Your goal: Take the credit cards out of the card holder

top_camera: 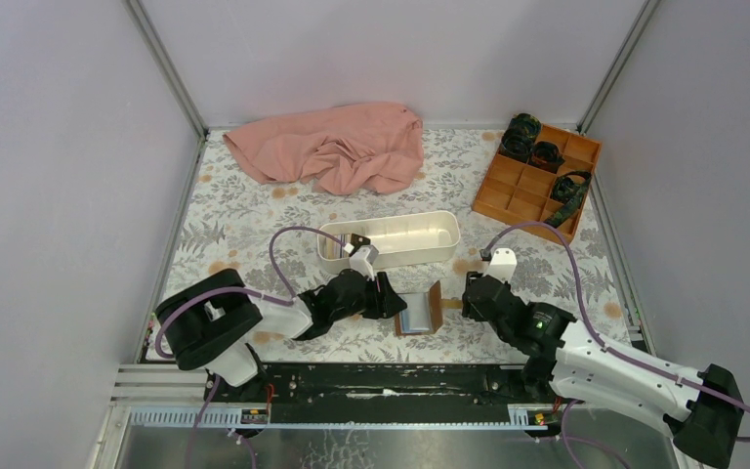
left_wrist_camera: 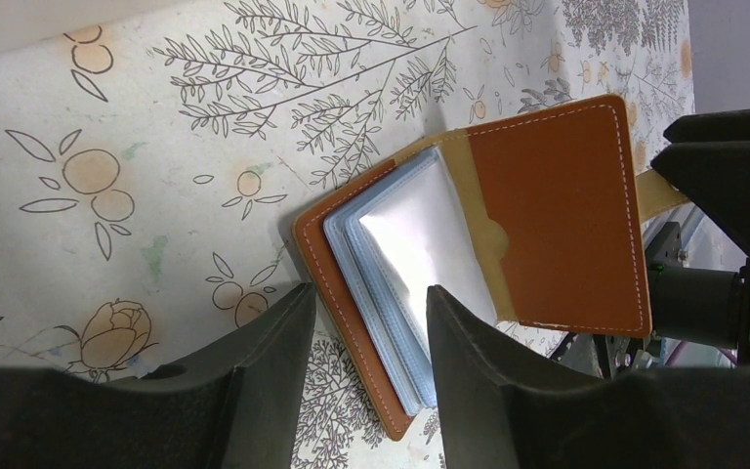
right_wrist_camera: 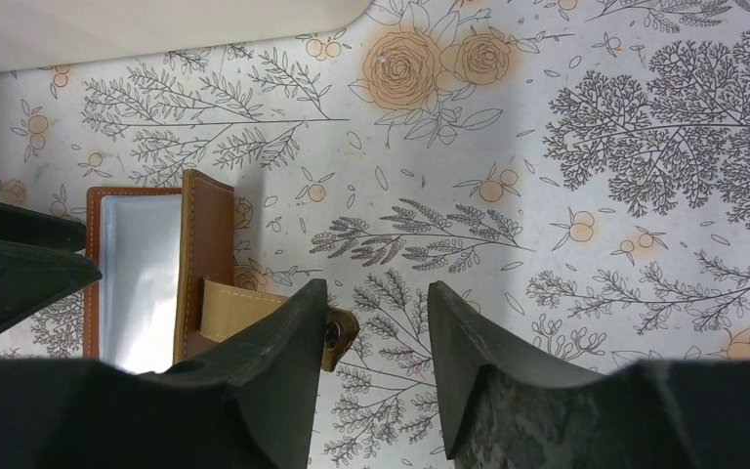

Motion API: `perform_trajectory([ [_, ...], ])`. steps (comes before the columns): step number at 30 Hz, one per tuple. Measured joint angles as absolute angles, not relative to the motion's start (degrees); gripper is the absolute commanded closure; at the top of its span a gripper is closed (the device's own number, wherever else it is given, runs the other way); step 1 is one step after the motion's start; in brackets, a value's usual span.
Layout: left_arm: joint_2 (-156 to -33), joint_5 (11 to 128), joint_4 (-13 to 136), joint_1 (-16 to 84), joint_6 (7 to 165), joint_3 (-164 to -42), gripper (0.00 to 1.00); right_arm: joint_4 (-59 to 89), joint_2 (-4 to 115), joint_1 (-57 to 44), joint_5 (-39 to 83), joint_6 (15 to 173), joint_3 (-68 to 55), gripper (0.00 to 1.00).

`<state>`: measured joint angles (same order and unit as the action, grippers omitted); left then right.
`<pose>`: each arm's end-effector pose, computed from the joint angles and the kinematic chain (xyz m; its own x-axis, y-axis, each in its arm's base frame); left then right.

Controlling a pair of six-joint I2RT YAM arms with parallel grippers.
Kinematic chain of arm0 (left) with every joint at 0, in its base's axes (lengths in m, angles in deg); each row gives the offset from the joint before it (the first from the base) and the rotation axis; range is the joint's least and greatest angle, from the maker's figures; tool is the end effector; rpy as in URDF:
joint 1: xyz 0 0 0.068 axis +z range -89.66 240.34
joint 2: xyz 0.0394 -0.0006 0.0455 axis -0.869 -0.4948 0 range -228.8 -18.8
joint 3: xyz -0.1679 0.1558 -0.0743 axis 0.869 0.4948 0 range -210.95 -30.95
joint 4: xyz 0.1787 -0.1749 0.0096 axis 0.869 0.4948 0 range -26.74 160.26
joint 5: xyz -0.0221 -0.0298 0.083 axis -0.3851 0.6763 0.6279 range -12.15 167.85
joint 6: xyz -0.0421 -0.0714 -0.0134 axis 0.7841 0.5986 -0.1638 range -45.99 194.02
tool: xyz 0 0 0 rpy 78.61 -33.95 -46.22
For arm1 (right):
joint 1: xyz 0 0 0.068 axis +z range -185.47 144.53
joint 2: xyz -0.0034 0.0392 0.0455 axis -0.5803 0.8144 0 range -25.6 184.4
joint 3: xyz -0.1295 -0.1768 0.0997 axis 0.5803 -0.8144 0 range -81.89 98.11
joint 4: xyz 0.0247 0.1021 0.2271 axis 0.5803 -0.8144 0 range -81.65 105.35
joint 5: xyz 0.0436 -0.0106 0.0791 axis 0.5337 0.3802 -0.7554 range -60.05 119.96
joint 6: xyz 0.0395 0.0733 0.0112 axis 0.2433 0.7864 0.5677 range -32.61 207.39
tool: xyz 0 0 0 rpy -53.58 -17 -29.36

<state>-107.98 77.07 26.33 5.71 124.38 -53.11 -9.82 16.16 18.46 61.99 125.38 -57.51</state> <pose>0.1673 -0.2376 0.0791 -0.8184 -0.1775 -0.5466 0.3009 0.6780 -0.6706 0.1427 0.1295 0.1626 -0.5939 0.0710 -0.8014 -0.1136 0.9787 0.1708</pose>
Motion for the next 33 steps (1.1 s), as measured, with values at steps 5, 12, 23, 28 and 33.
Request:
perform_trajectory([
  [5, -108.03, 76.70, 26.31, 5.71, 124.38, -53.13, 0.46, -9.53, 16.22, 18.46, 61.94, 124.27, -57.51, 0.99],
  [12, -107.04, 76.72, 27.32, 5.71, 124.36, -52.84, 0.46, -8.29, 17.29, 18.46, 61.86, 124.42, -57.51, 1.00],
  [23, -96.99, 78.36, 33.20, 4.90, 124.03, -53.00, 0.47, -7.96, 18.38, 18.46, 61.77, 125.84, -57.67, 1.00],
  [28, -100.97, 78.32, 33.68, 2.17, 123.51, -58.02, 0.47, -7.35, 18.38, 18.46, 61.55, 126.15, -58.10, 0.99],
  [33, -110.30, 78.45, 32.91, 0.68, 122.24, -65.56, 0.49, -6.14, 18.10, 18.46, 60.15, 126.54, -58.54, 0.89],
])
